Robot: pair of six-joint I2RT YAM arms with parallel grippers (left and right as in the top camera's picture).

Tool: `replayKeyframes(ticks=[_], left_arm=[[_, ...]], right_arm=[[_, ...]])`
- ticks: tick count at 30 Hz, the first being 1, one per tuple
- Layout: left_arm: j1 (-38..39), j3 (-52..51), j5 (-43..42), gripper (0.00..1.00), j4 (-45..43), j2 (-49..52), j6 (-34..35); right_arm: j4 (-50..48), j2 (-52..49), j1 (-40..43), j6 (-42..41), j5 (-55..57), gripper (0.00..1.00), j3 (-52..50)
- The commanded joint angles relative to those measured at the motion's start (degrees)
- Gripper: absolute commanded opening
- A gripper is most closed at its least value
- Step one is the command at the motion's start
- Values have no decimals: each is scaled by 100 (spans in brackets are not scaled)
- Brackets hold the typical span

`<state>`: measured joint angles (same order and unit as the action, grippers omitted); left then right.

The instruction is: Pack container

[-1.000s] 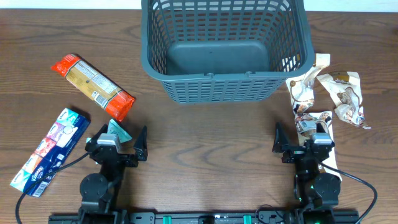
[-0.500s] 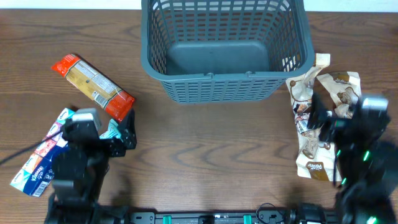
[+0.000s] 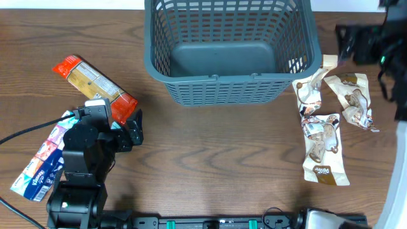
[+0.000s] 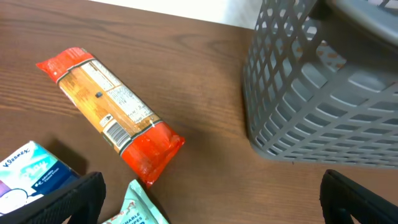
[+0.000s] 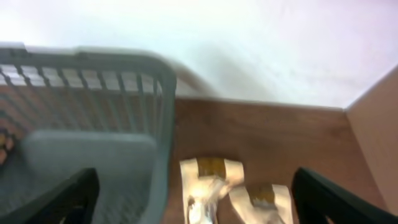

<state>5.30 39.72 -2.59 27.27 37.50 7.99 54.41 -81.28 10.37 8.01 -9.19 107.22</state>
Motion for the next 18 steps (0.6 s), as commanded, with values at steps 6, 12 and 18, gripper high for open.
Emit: replayKeyframes(ticks=[6, 12, 18], left_arm=[[-26, 177, 96, 98, 35, -13, 85], [-26, 177, 337, 99, 13, -13, 85], [-26, 177, 337, 98, 11, -13, 85]], right_arm=[[149, -1563, 507, -669, -203, 39, 1054], [-24, -2269, 520, -669, -201, 15, 1054], [-299, -2610, 514, -669, -190, 5, 1054]])
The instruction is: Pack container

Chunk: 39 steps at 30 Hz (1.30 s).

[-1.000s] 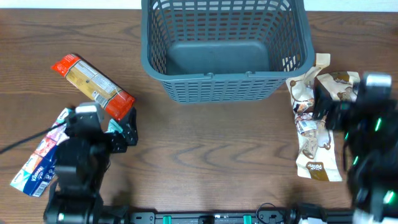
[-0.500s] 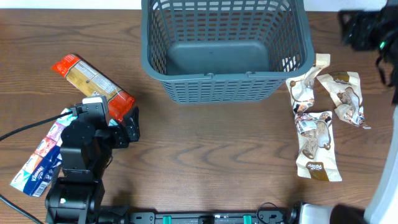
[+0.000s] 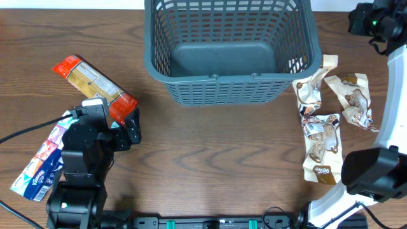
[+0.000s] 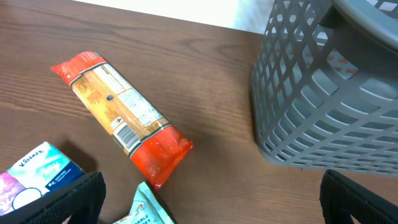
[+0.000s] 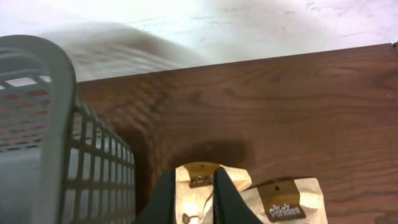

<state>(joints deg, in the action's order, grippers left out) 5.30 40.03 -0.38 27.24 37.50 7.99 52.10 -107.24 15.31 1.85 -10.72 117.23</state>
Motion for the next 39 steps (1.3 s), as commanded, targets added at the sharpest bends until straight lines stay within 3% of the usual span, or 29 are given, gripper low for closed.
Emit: replayKeyframes(ticks=[1, 15, 39], left_arm=[[-26, 146, 116, 99, 13, -13, 85], [-26, 146, 116, 99, 17, -13, 85], [-24, 146, 116, 99, 317, -13, 85]], right_arm=[[-94, -70, 20, -52, -26, 4, 52], [-46, -896, -223, 210, -286, 1, 50], [15, -968, -605, 859, -1073, 1, 50]])
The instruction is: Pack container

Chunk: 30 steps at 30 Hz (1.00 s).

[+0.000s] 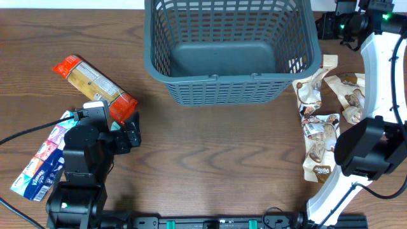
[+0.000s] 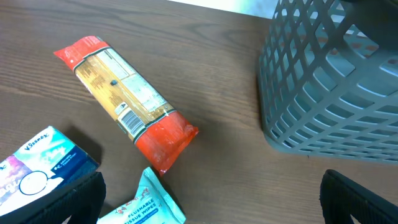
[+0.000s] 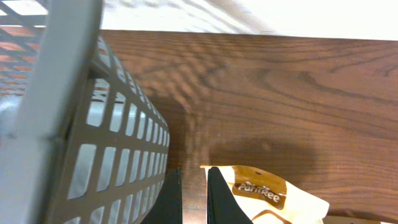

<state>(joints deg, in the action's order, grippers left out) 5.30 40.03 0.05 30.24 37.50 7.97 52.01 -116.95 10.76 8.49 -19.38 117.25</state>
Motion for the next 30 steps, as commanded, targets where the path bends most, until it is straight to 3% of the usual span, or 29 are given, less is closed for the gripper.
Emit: replayKeyframes(ticks=[1, 30], left_arm=[[-24, 146, 72, 99, 17, -13, 87], [-24, 146, 90, 99, 17, -13, 70]], right_arm=[[28, 2, -168, 195, -210, 1, 48], [144, 2, -262, 640, -1102, 1, 48]])
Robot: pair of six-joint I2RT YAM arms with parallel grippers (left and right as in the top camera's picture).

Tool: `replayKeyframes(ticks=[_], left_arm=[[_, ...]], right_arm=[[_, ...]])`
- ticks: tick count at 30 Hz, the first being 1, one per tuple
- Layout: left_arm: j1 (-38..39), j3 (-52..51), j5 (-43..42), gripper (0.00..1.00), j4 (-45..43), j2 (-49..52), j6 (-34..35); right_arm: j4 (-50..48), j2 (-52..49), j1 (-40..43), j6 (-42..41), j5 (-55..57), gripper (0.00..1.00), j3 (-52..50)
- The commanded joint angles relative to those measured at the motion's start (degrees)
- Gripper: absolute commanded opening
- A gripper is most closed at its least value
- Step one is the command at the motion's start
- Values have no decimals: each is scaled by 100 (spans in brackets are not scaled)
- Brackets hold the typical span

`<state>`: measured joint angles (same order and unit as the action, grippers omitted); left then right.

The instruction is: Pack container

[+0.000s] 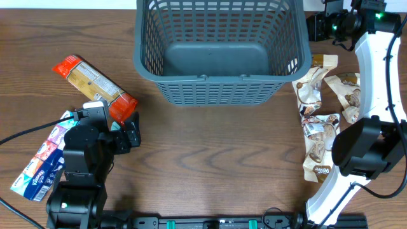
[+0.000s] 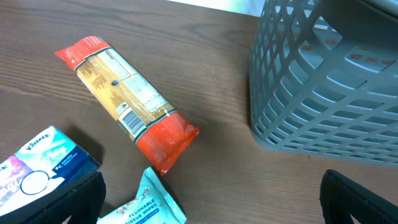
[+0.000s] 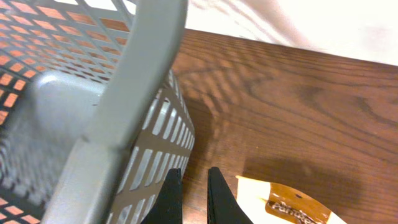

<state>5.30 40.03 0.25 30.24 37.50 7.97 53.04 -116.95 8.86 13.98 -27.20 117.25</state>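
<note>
The grey mesh basket [image 1: 222,89] stands empty at the back middle of the table. My right gripper [image 1: 310,28] is shut with nothing in it, its fingers [image 3: 217,196] right beside the basket's right wall [image 3: 134,134]. Three brown-and-white snack pouches [image 1: 323,146] lie to the right of the basket, one of them just below the fingers [image 3: 286,202]. My left gripper [image 2: 211,205] is open and low over the table at the left. Ahead of it lies a red-and-orange packet [image 2: 127,106], with a teal wipes pack [image 2: 146,208] between the fingers.
A Kleenex tissue pack [image 1: 38,162] lies beside the left arm, near the table's left front. The left arm's black cable [image 1: 25,133] trails off to the left. The table's back edge runs just behind the basket and the right gripper.
The basket now sits a little further left on the table, slightly turned. My right gripper, still shut, has moved left with it at the basket's right wall. The left arm has not moved.
My right gripper was first open, up at the back right. Then it was shut, low behind the snack pouches. Later it stood beside the basket's right wall, and now the basket lies further left. The left gripper stayed open over the packets throughout.
</note>
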Motion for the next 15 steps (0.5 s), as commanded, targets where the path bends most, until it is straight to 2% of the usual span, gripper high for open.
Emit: replayKeyframes(ticks=[1, 15], left_arm=[[-24, 146, 70, 98, 17, -13, 70], [-24, 146, 70, 99, 17, -13, 70]], right_arm=[[50, 2, -72, 92, -334, 1, 48], [94, 2, -70, 262, -804, 1, 48]])
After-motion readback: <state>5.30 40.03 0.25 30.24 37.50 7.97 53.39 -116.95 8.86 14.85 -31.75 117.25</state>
